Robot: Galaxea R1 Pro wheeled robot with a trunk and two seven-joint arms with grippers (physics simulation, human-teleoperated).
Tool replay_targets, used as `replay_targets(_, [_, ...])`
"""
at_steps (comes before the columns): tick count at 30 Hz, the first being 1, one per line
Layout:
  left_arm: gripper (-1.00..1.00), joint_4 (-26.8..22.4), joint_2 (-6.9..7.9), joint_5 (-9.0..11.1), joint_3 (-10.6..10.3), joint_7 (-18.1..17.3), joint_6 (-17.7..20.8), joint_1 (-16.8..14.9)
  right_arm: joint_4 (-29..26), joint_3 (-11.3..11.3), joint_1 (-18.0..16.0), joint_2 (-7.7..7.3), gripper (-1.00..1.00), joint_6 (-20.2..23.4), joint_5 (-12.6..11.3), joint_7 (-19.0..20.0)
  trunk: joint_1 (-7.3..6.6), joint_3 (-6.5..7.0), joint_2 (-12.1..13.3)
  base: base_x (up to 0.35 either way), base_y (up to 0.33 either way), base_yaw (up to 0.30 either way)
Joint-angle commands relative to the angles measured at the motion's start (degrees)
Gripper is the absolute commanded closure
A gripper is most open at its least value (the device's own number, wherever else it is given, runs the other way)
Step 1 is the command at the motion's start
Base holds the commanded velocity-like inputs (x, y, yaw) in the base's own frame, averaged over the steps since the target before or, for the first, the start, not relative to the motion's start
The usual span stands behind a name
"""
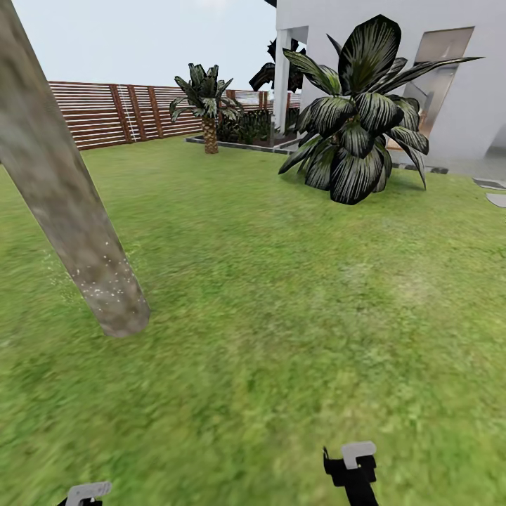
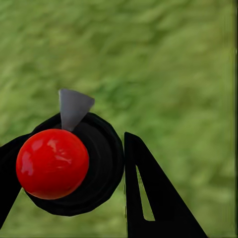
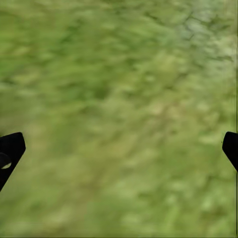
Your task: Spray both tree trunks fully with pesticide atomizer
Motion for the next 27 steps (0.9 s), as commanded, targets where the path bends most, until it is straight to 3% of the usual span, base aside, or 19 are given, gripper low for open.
replay_targets(1, [1.0,0.1,-0.02,-0.11,0.51,-0.44,-0.15,-0.04,0.21,-0.31,-0.04,0.01,-1.0,-0.1,0.6,-0.29,-0.01,-0.04,-0.02,-0.061,0.0,0.0])
replay_targets(6, [1.0,0.95,-0.04,-0.04,0.66,0.26,-0.14,-0.04,0.36,-0.3,-0.04,0.18,-1.0,-0.09,0.59,-0.27,-0.01,-0.04,-0.02,-0.281,-0.007,0.023])
replay_targets(12, [1.0,1.01,-0.04,-0.04,0.75,0.43,-0.14,-0.04,0.37,-0.32,-0.04,0.25,-1.0,-0.09,0.59,-0.37,-0.01,-0.04,-0.02,-0.266,-0.174,0.244])
replay_targets(20, [1.0,1.01,-0.04,0.03,0.76,1.08,-0.12,-0.04,0.71,-0.32,-0.04,0.33,-1.0,-0.09,0.59,-0.42,-0.01,-0.04,-0.02,-0.039,-0.255,0.282])
replay_targets(27, [1.0,1.01,0.0,0.05,0.8,1.03,-0.09,-0.03,0.74,-0.32,-0.04,0.34,-1.0,-0.09,0.62,-0.46,-0.01,-0.04,-0.02,0.0,-0.039,0.283])
